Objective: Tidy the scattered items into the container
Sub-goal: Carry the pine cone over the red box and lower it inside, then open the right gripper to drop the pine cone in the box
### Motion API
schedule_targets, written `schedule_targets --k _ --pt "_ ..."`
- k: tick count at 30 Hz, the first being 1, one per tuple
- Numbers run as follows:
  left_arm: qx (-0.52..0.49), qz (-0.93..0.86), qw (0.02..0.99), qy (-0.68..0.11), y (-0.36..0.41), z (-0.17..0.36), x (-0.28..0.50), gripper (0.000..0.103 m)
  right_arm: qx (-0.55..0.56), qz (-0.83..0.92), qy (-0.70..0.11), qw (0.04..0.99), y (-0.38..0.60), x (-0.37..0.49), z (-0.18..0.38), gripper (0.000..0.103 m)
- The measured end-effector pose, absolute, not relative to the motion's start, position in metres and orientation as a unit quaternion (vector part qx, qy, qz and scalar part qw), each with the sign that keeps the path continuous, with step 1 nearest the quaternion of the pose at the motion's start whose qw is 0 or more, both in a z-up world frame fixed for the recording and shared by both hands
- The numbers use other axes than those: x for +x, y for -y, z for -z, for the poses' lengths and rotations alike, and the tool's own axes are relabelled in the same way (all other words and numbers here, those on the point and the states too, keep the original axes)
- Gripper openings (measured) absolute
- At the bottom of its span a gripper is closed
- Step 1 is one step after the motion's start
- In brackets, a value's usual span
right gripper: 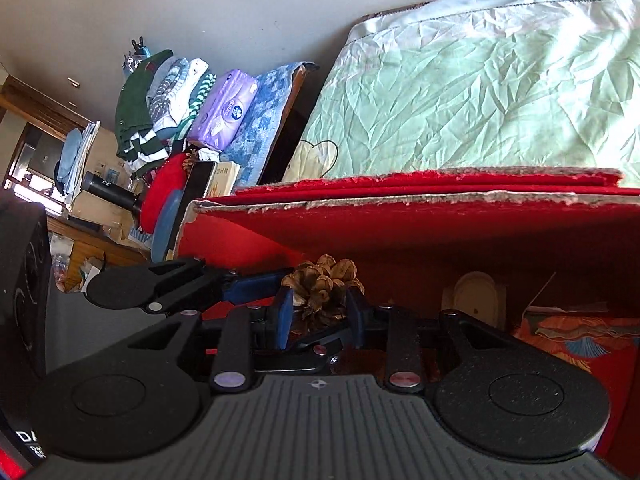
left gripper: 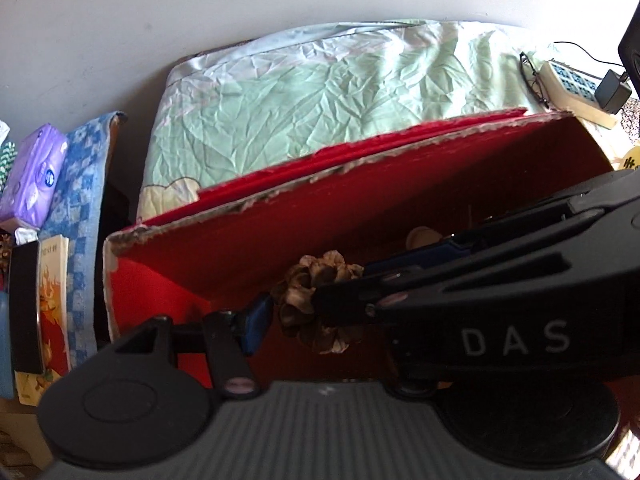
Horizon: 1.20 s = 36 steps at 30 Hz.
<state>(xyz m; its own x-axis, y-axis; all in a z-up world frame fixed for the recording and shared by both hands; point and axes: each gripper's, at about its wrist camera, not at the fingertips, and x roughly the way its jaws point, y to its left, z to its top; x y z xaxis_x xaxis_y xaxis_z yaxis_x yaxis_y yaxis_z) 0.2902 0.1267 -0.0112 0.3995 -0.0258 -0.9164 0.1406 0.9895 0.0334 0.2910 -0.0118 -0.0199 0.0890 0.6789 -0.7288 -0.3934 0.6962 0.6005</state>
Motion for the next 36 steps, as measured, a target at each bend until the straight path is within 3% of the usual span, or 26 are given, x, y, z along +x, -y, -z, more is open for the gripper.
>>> schedule_targets --k 14,36 --pt "0.104 0.031 0.778 -0.620 -0.127 0.050 0.313 0.059 0.161 -0.330 -0.601 0.710 0.011 0.304 0.055 0.031" --pt "0.109 0.068 0.794 -0.594 -0.135 0.025 0.298 0.067 0.159 -0.323 -0.597 0.717 0.019 0.297 0.040 0.033"
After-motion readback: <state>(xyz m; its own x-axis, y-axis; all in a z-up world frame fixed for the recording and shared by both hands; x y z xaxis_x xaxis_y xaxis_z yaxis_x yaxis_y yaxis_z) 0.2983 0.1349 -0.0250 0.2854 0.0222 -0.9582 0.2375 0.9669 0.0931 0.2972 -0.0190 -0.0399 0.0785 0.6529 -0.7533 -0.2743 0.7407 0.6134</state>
